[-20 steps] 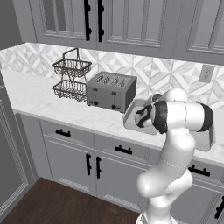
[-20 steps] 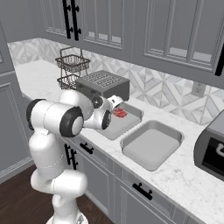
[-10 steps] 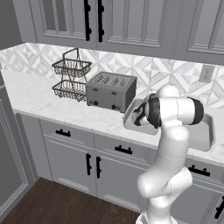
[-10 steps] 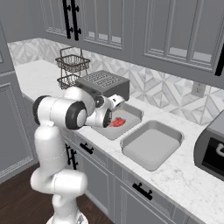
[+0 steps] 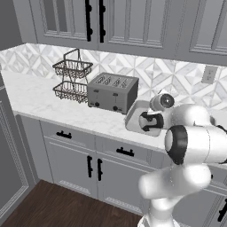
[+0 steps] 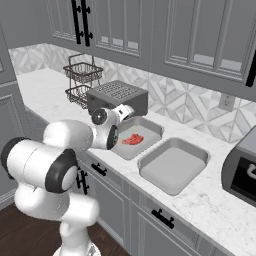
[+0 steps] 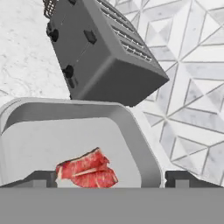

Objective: Place one eggplant and one steak in each tupperware on the nearby counter, to pack two identical lunches.

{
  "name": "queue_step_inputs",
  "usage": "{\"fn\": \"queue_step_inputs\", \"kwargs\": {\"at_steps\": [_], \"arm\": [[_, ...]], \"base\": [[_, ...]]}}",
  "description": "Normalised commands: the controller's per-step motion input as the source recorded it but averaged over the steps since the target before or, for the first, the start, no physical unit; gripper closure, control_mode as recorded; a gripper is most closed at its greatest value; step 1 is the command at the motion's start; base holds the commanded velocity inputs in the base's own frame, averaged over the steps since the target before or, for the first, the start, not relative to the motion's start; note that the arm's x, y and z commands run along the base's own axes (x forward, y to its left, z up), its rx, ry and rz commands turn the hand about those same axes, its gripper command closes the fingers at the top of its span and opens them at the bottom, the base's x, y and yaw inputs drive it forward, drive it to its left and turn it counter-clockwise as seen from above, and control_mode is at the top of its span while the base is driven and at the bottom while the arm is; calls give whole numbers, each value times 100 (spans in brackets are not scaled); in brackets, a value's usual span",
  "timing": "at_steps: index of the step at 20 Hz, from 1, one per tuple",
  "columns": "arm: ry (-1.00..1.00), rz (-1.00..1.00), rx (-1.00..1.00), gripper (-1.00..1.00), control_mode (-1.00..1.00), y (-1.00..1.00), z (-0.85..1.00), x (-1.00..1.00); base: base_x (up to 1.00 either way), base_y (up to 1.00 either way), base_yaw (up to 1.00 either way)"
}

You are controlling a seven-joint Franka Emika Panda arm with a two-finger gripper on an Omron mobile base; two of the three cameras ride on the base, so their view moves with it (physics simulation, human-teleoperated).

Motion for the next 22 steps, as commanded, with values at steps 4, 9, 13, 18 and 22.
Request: {"fn": "queue_step_inputs", "kwargs": {"at_steps": [4, 9, 13, 18, 22], "arm": [[26, 0, 18, -100, -100, 41, 75, -89], [25, 0, 43, -100, -100, 28, 56, -96], [6, -12, 51, -100, -100, 22, 75, -97], [1, -22, 30, -100, -100, 38, 32, -100], [6, -16, 3, -100, -100, 45, 2, -100]], "base": [[0, 0, 0], [0, 0, 0], [0, 0, 0], [0, 0, 0], [0, 0, 0]]}}
